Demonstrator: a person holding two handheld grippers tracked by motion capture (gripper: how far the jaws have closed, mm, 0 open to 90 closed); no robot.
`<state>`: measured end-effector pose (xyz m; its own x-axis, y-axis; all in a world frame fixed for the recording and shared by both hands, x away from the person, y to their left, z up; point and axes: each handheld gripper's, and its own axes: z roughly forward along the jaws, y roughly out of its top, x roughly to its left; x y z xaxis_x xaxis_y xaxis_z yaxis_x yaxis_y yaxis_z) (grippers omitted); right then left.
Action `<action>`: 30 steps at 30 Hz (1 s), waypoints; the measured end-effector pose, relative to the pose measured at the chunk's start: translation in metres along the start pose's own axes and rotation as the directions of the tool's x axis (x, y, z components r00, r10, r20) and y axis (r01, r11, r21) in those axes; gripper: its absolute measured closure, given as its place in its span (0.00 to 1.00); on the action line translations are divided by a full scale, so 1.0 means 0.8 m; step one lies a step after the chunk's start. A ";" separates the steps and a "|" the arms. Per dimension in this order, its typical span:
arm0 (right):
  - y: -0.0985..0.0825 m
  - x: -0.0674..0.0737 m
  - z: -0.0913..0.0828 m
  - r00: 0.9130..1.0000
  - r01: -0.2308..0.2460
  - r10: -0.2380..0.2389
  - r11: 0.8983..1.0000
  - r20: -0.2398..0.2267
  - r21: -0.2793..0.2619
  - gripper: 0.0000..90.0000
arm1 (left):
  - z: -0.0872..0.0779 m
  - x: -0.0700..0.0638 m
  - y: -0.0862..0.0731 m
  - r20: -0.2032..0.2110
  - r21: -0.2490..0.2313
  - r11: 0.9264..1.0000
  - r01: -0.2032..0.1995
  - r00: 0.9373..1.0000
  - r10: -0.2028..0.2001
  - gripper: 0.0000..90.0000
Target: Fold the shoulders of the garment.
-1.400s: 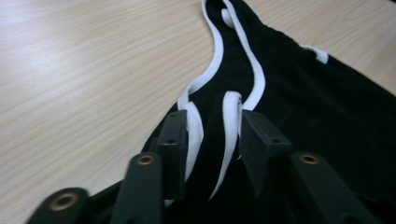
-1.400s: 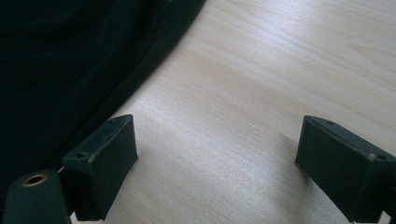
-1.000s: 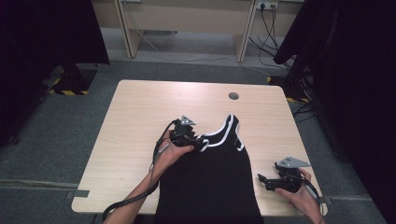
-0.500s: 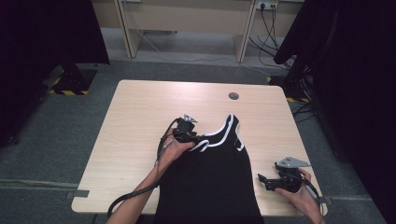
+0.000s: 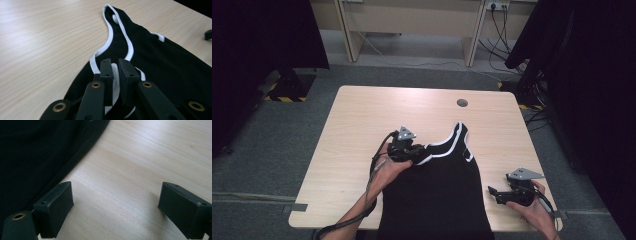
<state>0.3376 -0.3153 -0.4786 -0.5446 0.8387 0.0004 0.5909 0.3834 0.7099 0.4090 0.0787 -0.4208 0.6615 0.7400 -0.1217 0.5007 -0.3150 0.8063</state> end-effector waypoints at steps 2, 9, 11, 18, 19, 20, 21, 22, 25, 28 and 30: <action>0.000 0.000 0.000 1.000 -0.001 0.001 1.000 0.000 0.000 0.14 | -0.009 -0.004 -0.007 -0.003 -0.009 1.000 -0.004 1.000 0.004 0.91; 0.000 0.000 0.000 1.000 0.000 0.000 1.000 0.000 -0.001 0.14 | -0.019 -0.026 -0.050 0.011 0.030 0.999 -0.045 0.999 0.044 0.90; 0.000 0.000 0.000 1.000 0.000 0.000 1.000 0.000 -0.001 0.14 | -0.021 -0.030 -0.062 0.008 0.042 0.998 -0.054 0.999 0.054 0.90; 0.000 0.000 0.000 1.000 -0.002 0.002 1.000 0.001 0.000 0.14 | -0.035 -0.033 -0.095 0.009 0.051 0.998 -0.038 0.999 0.038 0.87; 0.000 0.000 0.000 1.000 -0.002 0.002 1.000 0.002 -0.001 0.14 | -0.037 -0.034 -0.095 0.010 0.043 0.998 -0.036 0.999 0.036 0.85; 0.000 0.000 0.001 1.000 -0.003 0.003 1.000 0.003 -0.001 0.14 | -0.039 -0.034 -0.095 0.012 0.034 0.999 -0.035 0.999 0.035 0.83; 0.000 0.001 0.001 1.000 -0.003 0.003 1.000 0.003 -0.001 0.14 | -0.041 -0.035 -0.093 0.009 0.021 0.999 -0.032 0.999 0.032 0.82; 0.000 0.001 0.001 1.000 -0.004 0.004 1.000 0.003 -0.001 0.14 | -0.044 -0.036 -0.091 0.011 0.012 0.999 -0.034 0.999 0.034 0.79; 0.001 0.001 0.001 1.000 -0.005 0.005 1.000 0.004 -0.001 0.14 | -0.049 -0.037 -0.080 0.012 -0.027 0.999 -0.032 0.999 0.032 0.76; 0.001 0.001 0.001 1.000 -0.005 0.005 1.000 0.004 -0.001 0.14 | -0.046 -0.035 -0.066 -0.001 -0.053 0.998 -0.033 0.999 0.033 0.71; 0.001 0.001 0.001 1.000 -0.005 0.005 1.000 0.005 -0.001 0.14 | -0.041 -0.033 -0.058 -0.005 -0.057 0.998 -0.034 0.999 0.034 0.68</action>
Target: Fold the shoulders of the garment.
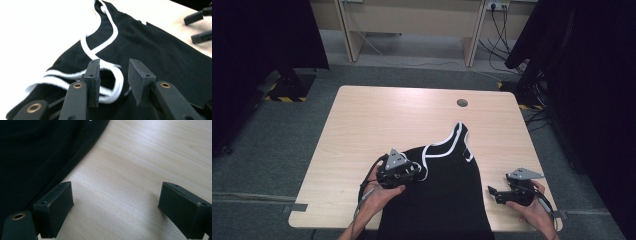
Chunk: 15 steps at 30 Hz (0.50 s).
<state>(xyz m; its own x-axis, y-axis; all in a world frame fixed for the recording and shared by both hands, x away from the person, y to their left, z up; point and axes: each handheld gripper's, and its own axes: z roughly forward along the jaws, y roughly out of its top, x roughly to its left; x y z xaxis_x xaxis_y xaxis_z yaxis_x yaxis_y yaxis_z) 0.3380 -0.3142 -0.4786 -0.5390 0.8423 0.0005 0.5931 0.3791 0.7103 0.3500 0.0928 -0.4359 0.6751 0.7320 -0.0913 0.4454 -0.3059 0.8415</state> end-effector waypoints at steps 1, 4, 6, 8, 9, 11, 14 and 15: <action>0.000 0.000 0.000 1.000 0.000 0.000 1.000 0.000 0.000 0.14 | 0.003 0.000 0.002 0.000 0.000 1.000 0.003 1.000 -0.003 0.68; 0.000 0.000 0.000 1.000 0.000 0.000 1.000 0.000 0.000 0.14 | 0.008 0.001 0.002 -0.004 0.007 1.000 0.001 1.000 -0.001 0.68; 0.000 0.000 0.000 1.000 0.000 0.000 1.000 0.000 0.000 0.14 | 0.013 0.001 -0.001 -0.015 0.017 1.000 -0.005 1.000 0.005 0.67; 0.000 0.000 0.000 1.000 0.000 0.000 1.000 0.000 0.000 0.14 | 0.017 0.001 -0.006 -0.023 0.028 1.000 -0.005 1.000 0.006 0.67; 0.000 0.000 0.000 1.000 0.000 0.000 1.000 0.000 0.000 0.14 | 0.020 0.002 -0.009 -0.023 0.035 0.999 -0.002 1.000 0.002 0.67; 0.000 0.000 0.000 1.000 -0.001 0.001 1.000 0.001 0.000 0.14 | 0.026 0.003 -0.016 -0.028 0.055 0.998 -0.002 1.000 0.003 0.66; 0.000 0.000 0.000 1.000 -0.001 0.001 1.000 0.001 0.000 0.14 | 0.033 0.004 -0.030 -0.047 0.092 0.996 -0.011 0.999 0.016 0.66; 0.000 0.000 0.000 1.000 -0.001 0.001 1.000 0.001 0.000 0.14 | 0.034 0.004 -0.035 -0.049 0.106 0.994 -0.017 0.999 0.023 0.66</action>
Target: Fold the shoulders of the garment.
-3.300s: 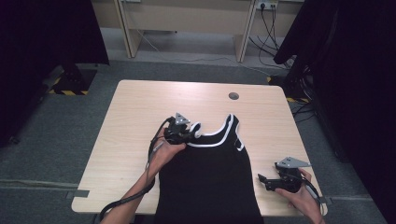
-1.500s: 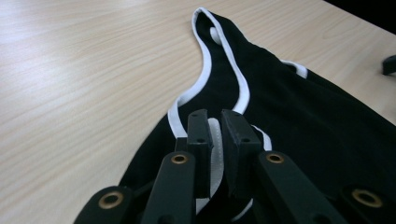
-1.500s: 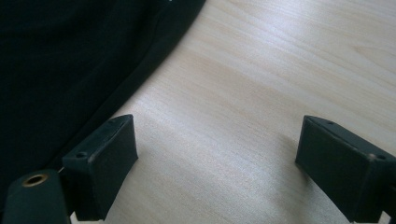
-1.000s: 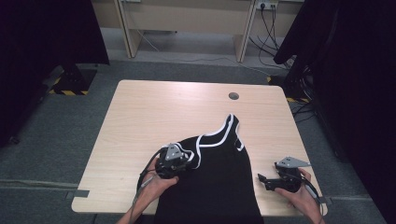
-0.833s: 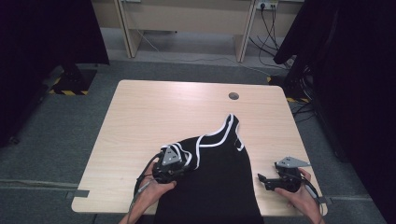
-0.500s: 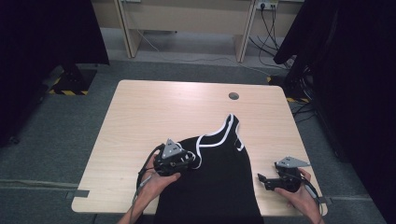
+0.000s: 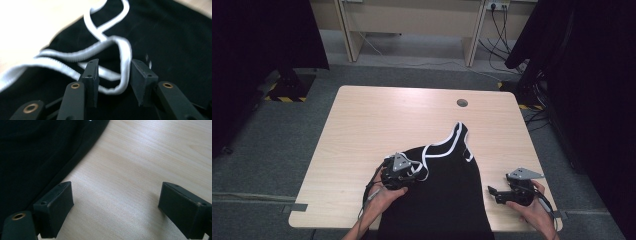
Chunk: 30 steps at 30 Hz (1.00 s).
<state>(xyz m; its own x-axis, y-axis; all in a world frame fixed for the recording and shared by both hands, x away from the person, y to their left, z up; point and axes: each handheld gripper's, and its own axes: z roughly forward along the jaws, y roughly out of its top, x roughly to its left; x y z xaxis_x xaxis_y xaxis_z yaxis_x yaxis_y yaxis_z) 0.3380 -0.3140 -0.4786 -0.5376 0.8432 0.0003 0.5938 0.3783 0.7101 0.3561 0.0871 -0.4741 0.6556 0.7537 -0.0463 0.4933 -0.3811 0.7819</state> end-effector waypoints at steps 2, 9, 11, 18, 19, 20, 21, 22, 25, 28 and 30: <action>0.000 0.000 0.000 1.000 0.000 0.000 1.000 0.000 0.000 0.14 | 0.003 -0.001 -0.007 0.001 0.003 1.000 -0.009 1.000 0.009 0.64; 0.000 0.000 0.000 1.000 0.000 0.000 1.000 0.000 0.001 0.14 | -0.012 -0.007 -0.004 -0.006 -0.018 1.000 -0.017 1.000 0.017 0.50; 0.000 0.000 0.000 1.000 -0.001 0.001 1.000 0.000 0.001 0.14 | -0.019 -0.008 -0.006 -0.007 -0.033 0.999 -0.011 1.000 0.011 0.44; 0.003 -0.001 0.001 1.000 0.005 -0.005 1.000 -0.007 0.009 0.16 | -0.031 -0.006 -0.025 -0.012 0.002 1.000 0.007 1.000 -0.007 0.24; 0.004 0.000 0.001 1.000 0.009 -0.009 1.000 -0.011 0.007 0.16 | -0.031 -0.005 -0.028 -0.010 0.011 1.000 0.015 1.000 -0.015 0.23; 0.004 0.000 0.001 1.000 0.010 -0.009 1.000 -0.014 0.003 0.16 | -0.032 -0.004 -0.031 -0.017 0.014 1.000 0.017 1.000 -0.017 0.22; 0.005 0.000 0.001 1.000 0.006 -0.006 1.000 -0.017 -0.001 0.16 | -0.033 -0.003 -0.034 -0.021 0.015 1.000 0.018 1.000 -0.018 0.21; 0.006 0.001 0.002 1.000 0.005 -0.006 1.000 -0.020 -0.006 0.16 | -0.034 -0.003 -0.037 -0.020 0.012 1.000 0.021 1.000 -0.021 0.21; 0.011 0.002 0.002 1.000 0.007 -0.007 1.000 -0.018 -0.017 0.16 | -0.038 -0.003 -0.040 -0.020 0.007 1.000 0.023 1.000 -0.023 0.18; 0.018 0.004 0.003 1.000 0.014 -0.014 1.000 -0.027 -0.024 0.16 | -0.041 -0.002 -0.042 -0.015 0.009 1.000 0.029 0.999 -0.029 0.14; 0.022 0.006 0.005 0.999 0.022 -0.022 0.999 -0.033 -0.028 0.16 | -0.042 0.000 -0.045 -0.017 0.019 1.000 0.019 1.000 -0.018 0.13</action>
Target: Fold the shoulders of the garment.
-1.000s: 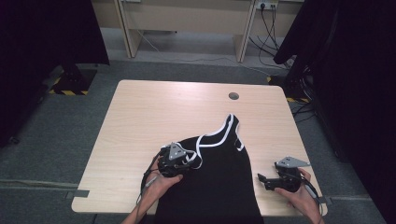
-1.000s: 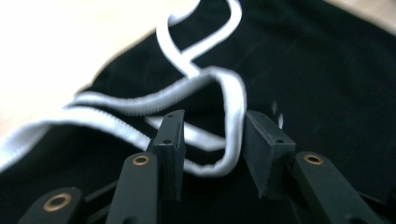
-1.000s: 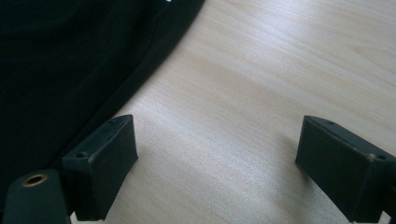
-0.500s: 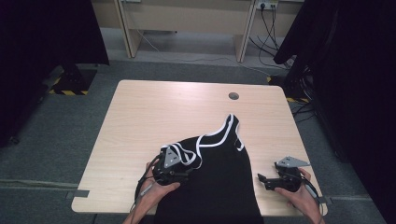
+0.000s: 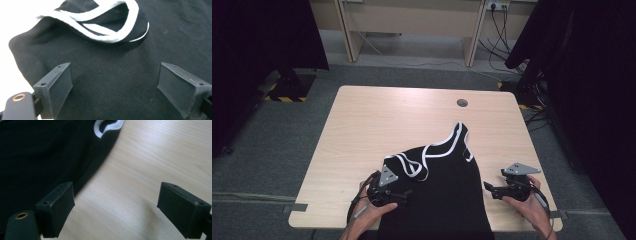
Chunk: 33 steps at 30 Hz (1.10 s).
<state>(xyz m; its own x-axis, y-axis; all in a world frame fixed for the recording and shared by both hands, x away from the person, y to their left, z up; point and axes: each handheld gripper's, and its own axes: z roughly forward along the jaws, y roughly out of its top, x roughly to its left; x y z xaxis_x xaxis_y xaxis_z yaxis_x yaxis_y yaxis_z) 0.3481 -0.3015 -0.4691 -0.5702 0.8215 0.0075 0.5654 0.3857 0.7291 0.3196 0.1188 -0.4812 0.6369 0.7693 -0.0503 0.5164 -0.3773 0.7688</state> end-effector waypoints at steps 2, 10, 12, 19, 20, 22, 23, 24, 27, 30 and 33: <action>0.005 0.002 0.003 1.000 0.004 -0.004 1.000 -0.007 -0.004 0.16 | 0.001 0.001 -0.002 -0.006 0.012 1.000 -0.005 1.000 0.005 0.12; 0.030 0.007 0.016 0.999 0.027 -0.028 0.999 -0.024 -0.020 0.17 | 0.006 -0.003 -0.001 -0.017 0.057 0.998 -0.034 0.999 0.035 0.05; 0.037 0.008 0.020 0.999 0.032 -0.033 0.999 -0.027 -0.026 0.17 | 0.007 -0.002 0.000 -0.011 0.057 0.998 -0.031 0.999 0.032 0.04; 0.068 0.004 0.037 0.999 0.026 -0.028 0.998 -0.035 -0.055 0.19 | 0.008 -0.003 0.000 -0.015 0.061 0.998 -0.030 0.999 0.031 0.03; 0.073 0.003 0.041 0.999 0.030 -0.032 0.998 -0.032 -0.055 0.19 | 0.008 -0.003 0.000 -0.016 0.061 0.998 -0.029 0.999 0.030 0.03; 0.083 -0.001 0.050 0.999 0.029 -0.031 0.998 -0.036 -0.053 0.20 | 0.008 -0.002 0.000 -0.015 0.061 0.998 -0.030 0.999 0.031 0.03; 0.087 -0.002 0.055 0.999 0.025 -0.027 0.998 -0.039 -0.049 0.20 | 0.008 -0.002 0.000 -0.015 0.061 0.998 -0.030 0.999 0.031 0.03; 0.092 -0.004 0.060 0.999 0.025 -0.027 0.999 -0.036 -0.045 0.20 | 0.008 -0.002 0.000 -0.015 0.061 0.998 -0.030 0.999 0.031 0.03; 0.104 -0.010 0.073 0.999 0.019 -0.020 0.999 -0.030 -0.040 0.21 | 0.008 -0.002 0.000 -0.015 0.062 0.998 -0.030 0.999 0.031 0.03; 0.115 -0.017 0.086 0.999 0.001 -0.002 0.999 -0.040 -0.040 0.22 | 0.008 -0.002 0.000 -0.015 0.062 0.998 -0.030 0.999 0.031 0.03; 0.125 -0.024 0.100 0.998 -0.021 0.019 0.999 -0.064 -0.035 0.22 | 0.008 -0.002 0.000 -0.015 0.061 0.998 -0.030 0.999 0.031 0.03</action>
<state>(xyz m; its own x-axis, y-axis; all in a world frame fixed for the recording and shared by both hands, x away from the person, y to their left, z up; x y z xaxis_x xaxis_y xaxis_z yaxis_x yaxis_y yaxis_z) 0.4629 -0.2451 -0.4510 -0.5963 0.8001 0.0648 0.5558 0.3533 0.7525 0.3218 0.1142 -0.4851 0.6438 0.7650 -0.0167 0.5313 -0.4311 0.7293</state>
